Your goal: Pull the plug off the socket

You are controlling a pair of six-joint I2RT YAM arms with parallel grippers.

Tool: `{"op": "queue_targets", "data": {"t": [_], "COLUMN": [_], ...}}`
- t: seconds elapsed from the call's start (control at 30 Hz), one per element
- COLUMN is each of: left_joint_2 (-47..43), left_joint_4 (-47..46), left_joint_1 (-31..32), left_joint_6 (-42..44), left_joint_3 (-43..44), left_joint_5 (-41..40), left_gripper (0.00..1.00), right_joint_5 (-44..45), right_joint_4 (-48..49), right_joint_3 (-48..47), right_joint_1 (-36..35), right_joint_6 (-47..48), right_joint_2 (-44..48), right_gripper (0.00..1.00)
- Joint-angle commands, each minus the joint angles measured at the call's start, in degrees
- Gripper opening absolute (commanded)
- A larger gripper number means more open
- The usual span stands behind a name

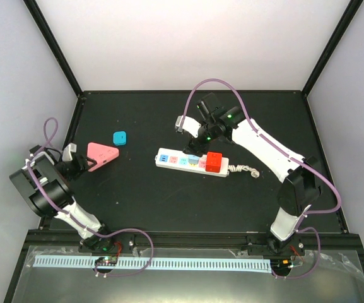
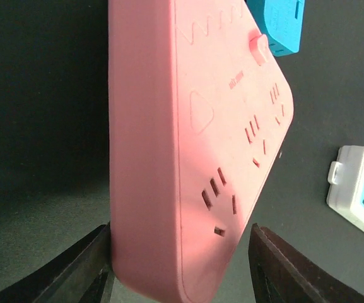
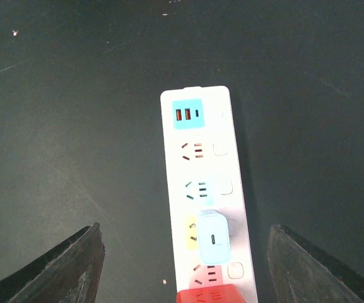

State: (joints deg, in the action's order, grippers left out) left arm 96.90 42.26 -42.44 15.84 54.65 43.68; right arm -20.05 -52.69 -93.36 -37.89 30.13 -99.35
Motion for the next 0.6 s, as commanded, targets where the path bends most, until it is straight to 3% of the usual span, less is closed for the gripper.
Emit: {"op": "queue_targets", "data": {"t": [0.0,0.27,0.57], "left_joint_2": [1.46,2.84,4.02], "left_joint_4": [-1.3,-3.41,-9.42], "left_joint_1": [-0.34,2.04,8.18], "left_joint_6": [0.03,-0.19,-4.98], "left_joint_3": [2.54,2.89,4.02], "left_joint_5": [-1.32,-3.12,-5.76], "left_gripper": [0.59,0.65,0.65], "right_joint_5": [0.01,0.08,0.58], "right_joint_4": [1.02,0.87,1.27], "right_joint_3": [0.3,0.2,1.66], "right_joint_1": [0.03,0.07,0.06], "right_joint_6": [0.72,0.88,1.14], "right_joint_2": [1.27,1.09,1.52], "right_gripper": [0.74,0.74,0.74]}}
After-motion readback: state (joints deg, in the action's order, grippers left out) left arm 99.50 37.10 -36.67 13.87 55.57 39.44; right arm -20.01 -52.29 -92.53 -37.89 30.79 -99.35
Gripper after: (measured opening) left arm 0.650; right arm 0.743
